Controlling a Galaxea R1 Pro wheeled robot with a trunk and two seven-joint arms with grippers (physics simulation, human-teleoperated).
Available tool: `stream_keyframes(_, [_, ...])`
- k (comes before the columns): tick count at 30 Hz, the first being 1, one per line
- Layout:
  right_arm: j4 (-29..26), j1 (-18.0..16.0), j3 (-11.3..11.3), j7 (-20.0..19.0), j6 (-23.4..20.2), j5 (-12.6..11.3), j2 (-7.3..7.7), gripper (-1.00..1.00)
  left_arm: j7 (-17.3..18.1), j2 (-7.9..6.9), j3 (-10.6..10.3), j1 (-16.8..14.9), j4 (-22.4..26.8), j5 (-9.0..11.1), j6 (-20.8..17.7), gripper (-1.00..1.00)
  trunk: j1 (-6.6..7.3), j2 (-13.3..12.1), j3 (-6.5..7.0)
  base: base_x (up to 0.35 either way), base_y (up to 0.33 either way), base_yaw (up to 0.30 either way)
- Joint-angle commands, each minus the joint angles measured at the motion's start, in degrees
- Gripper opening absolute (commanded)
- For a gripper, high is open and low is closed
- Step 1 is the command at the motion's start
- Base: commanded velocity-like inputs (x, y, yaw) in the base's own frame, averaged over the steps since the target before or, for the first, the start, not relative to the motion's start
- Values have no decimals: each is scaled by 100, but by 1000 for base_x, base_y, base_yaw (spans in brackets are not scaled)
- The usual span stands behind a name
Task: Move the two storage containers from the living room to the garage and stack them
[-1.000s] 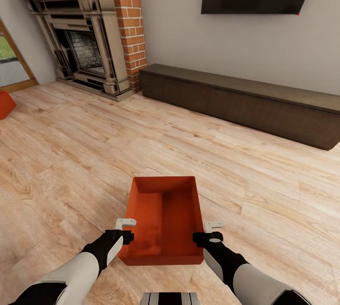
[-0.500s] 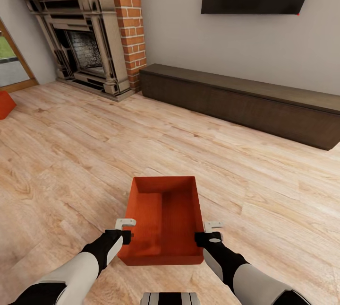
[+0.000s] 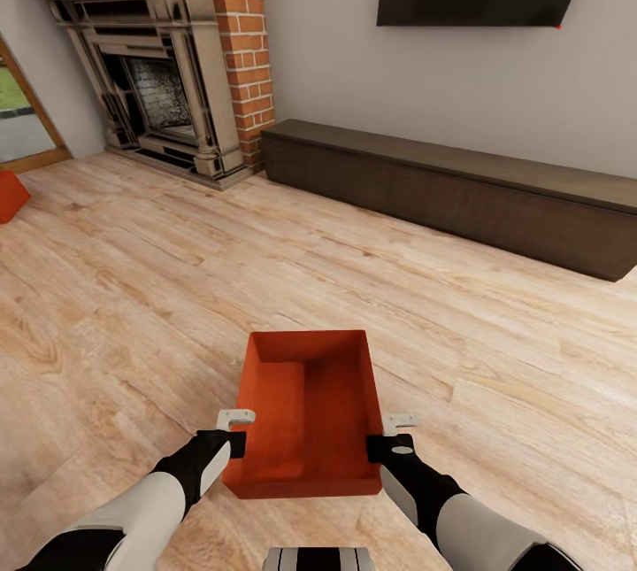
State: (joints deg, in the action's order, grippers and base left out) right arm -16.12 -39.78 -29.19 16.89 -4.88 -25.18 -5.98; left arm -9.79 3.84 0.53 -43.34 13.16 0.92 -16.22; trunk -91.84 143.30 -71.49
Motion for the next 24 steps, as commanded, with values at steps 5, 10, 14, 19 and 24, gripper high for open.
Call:
stream_keyframes(5, [-5,-4,-16,78,-40,39,10,-100,-49,-6,-2,1,20,-139,-47,-100,1,2,-4,0,0,0])
stream_keyframes(10, [-5,-4,-16,78,-40,39,10,-100,-49,-6,0,1,20,-137,-54,-100,9,-2,62,0,0,0])
stream_keyframes(14, [-5,-4,-16,78,-40,39,10,-100,-40,-6,0,1,12,-139,-64,-100,39,-47,147,0,0,0])
stream_keyframes(19, [-5,-4,-16,78,-40,39,10,-100,-40,-6,0,1,12,-137,-65,-100,148,-247,237,0,0,0])
stream_keyframes(24, [-5,-4,-16,78,-40,39,10,-100,-40,-6,0,1,12,-137,-65,-100,258,-448,326,0,0,0])
